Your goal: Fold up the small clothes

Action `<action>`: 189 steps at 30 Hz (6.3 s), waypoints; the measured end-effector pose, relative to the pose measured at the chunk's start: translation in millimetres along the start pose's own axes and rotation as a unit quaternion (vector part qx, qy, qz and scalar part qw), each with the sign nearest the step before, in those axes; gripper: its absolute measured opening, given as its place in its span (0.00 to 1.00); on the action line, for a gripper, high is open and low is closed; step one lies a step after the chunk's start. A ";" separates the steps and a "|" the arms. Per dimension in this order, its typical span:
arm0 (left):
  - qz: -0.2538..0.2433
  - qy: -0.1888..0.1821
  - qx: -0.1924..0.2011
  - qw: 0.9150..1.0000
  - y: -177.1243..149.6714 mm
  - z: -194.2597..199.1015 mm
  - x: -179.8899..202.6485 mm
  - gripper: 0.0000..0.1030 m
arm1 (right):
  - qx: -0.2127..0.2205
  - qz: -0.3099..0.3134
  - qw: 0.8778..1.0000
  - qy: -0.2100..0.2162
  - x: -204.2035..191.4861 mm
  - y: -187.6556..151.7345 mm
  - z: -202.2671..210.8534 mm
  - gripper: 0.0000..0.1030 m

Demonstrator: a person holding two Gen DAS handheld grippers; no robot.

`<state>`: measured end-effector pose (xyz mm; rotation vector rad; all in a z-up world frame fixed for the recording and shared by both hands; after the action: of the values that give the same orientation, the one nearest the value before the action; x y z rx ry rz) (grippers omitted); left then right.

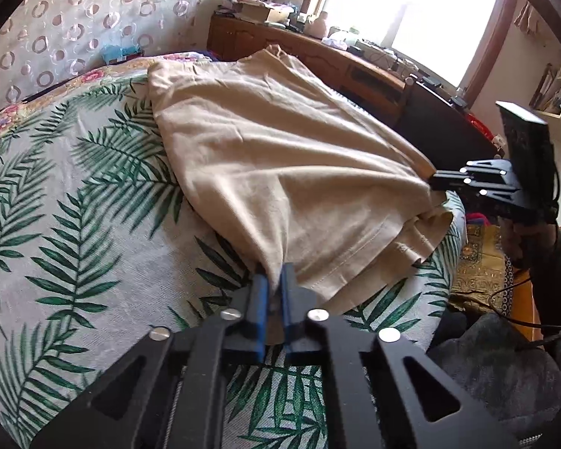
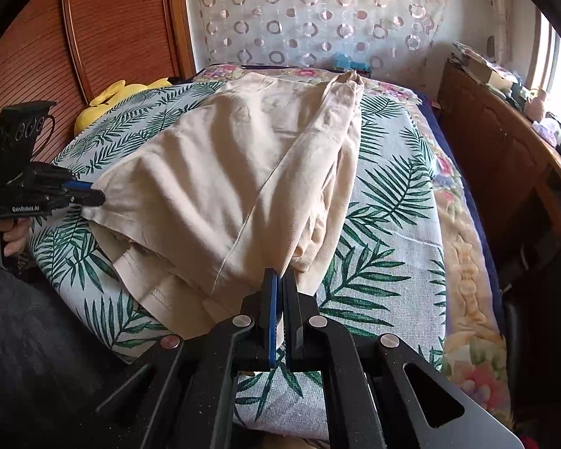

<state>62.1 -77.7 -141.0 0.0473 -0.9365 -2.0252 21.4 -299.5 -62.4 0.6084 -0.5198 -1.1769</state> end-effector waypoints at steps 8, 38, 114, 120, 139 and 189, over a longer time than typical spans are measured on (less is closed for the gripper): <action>0.008 -0.004 0.012 1.000 0.3 20.0 -4.3 0.04 | 0.002 0.008 1.000 0.013 -1.9 -0.8 7.8 0.02; 0.021 0.013 -0.016 1.000 -8.8 0.4 -14.4 0.07 | -0.010 -0.018 0.999 0.043 -5.4 -13.9 -19.7 0.09; -0.010 0.082 0.075 0.994 226.3 -51.2 -147.7 0.82 | 0.053 0.064 0.996 -0.032 42.3 192.6 -89.3 0.48; -0.019 0.093 0.056 0.994 222.2 -55.6 -149.4 0.82 | 0.041 0.072 0.995 -0.061 48.1 214.6 -107.6 0.48; -0.008 0.099 0.052 0.994 220.7 -56.4 -155.2 0.82 | 0.012 -0.087 0.996 -0.024 114.7 236.0 -149.7 0.06; -0.011 0.083 -0.016 0.996 161.2 -75.8 -116.3 0.77 | -0.001 -0.058 0.998 0.000 82.5 157.7 -78.8 0.55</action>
<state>274.0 -91.2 -128.4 0.2046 -0.8015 -2.0224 206.6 -323.8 -7.7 0.6441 -0.4873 -1.2872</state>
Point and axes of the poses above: each gripper's, at about its wrist camera, not at the fingertips, and z roughly against the way its jaws point, x to its right, y to its top, the point moved 4 cm from there along -z, roughly the way its jaws point, and after that the axes turned 4 degrees about -y, right-handed, at the moved point
